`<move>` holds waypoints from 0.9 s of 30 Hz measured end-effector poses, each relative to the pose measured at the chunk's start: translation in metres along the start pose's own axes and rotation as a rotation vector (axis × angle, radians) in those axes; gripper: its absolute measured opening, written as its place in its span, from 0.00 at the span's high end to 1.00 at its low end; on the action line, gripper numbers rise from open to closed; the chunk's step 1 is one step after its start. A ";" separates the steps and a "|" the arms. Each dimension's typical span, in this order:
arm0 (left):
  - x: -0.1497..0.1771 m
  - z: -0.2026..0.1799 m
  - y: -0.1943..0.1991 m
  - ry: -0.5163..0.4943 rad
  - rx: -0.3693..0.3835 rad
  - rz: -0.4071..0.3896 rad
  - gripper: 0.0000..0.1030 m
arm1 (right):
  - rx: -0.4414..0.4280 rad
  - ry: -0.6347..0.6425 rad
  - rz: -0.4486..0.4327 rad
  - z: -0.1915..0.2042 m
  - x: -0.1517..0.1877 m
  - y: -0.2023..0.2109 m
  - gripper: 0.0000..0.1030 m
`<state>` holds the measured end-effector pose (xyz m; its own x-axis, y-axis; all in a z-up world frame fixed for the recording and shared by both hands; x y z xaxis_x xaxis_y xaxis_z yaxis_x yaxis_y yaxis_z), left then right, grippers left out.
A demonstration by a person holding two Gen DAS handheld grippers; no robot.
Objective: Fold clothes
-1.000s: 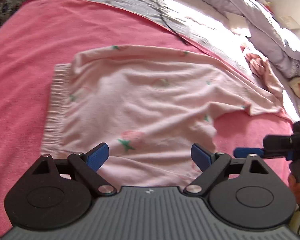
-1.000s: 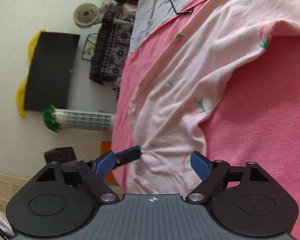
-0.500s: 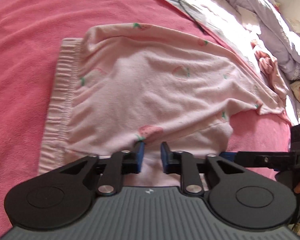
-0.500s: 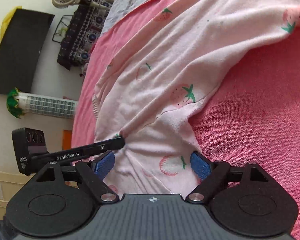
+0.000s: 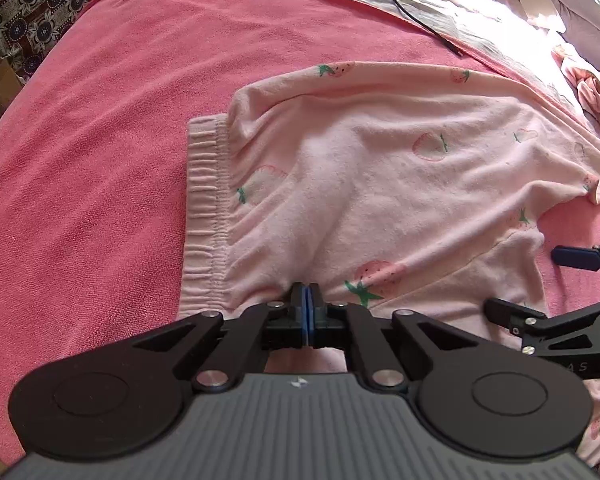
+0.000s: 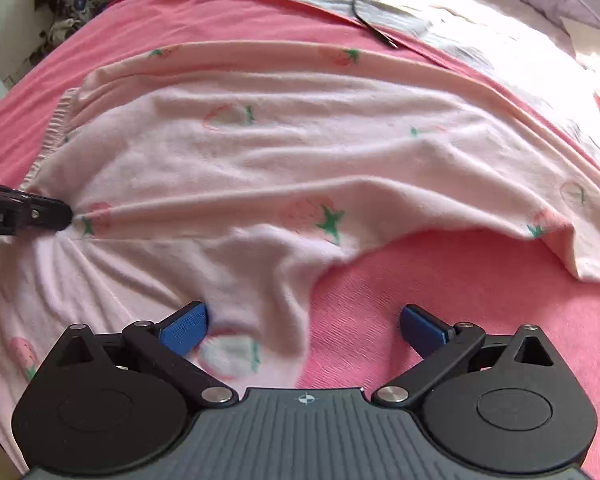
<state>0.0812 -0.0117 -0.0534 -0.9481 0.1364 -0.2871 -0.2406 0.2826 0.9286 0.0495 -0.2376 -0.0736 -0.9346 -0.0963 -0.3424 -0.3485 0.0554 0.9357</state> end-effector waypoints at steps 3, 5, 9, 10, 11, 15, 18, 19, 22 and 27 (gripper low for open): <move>-0.004 0.002 0.015 0.020 -0.002 -0.004 0.81 | 0.052 -0.067 0.017 -0.045 0.012 -0.001 0.00; -0.011 -0.010 0.034 -0.080 -0.035 -0.077 0.46 | 0.119 -0.114 0.036 -0.078 0.016 -0.001 0.00; -0.020 -0.048 0.039 -0.278 -0.044 -0.135 0.24 | 0.093 -0.184 0.004 -0.081 0.008 0.011 0.02; -0.018 -0.054 0.027 -0.303 -0.069 -0.117 0.22 | 0.069 -0.164 -0.025 -0.070 0.003 0.014 0.02; -0.016 -0.059 0.015 -0.324 -0.100 -0.099 0.21 | 0.044 -0.145 -0.055 -0.059 -0.003 0.018 0.02; -0.001 -0.047 -0.020 -0.390 -0.288 -0.065 0.11 | 0.030 0.095 -0.106 0.006 -0.013 0.012 0.00; 0.003 -0.020 -0.008 -0.333 -0.353 -0.080 0.07 | 0.037 0.177 -0.133 0.017 -0.012 0.009 0.00; 0.004 -0.008 -0.004 -0.311 -0.385 -0.080 0.07 | 0.027 0.164 -0.137 0.010 -0.010 0.009 0.00; 0.011 0.048 0.010 -0.146 -0.398 -0.054 0.00 | 0.021 0.011 -0.072 -0.034 0.003 0.000 0.00; 0.014 0.079 0.040 0.090 -0.347 -0.069 0.09 | 0.223 -0.213 -0.005 -0.107 0.014 0.009 0.00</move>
<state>0.0746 0.0763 -0.0384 -0.9378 0.0401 -0.3448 -0.3465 -0.0524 0.9366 0.0412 -0.3446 -0.0608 -0.9187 0.1118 -0.3788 -0.3378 0.2746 0.9003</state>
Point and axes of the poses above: each gripper's, at about its wrist camera, not at the fingertips, and y roughly against the way its jaws point, z to its left, x to its underside, the point moved 10 cm from there along -y, roughly the way its jaws point, and after that the axes turned 6 degrees about x, right-handed, at the moved point
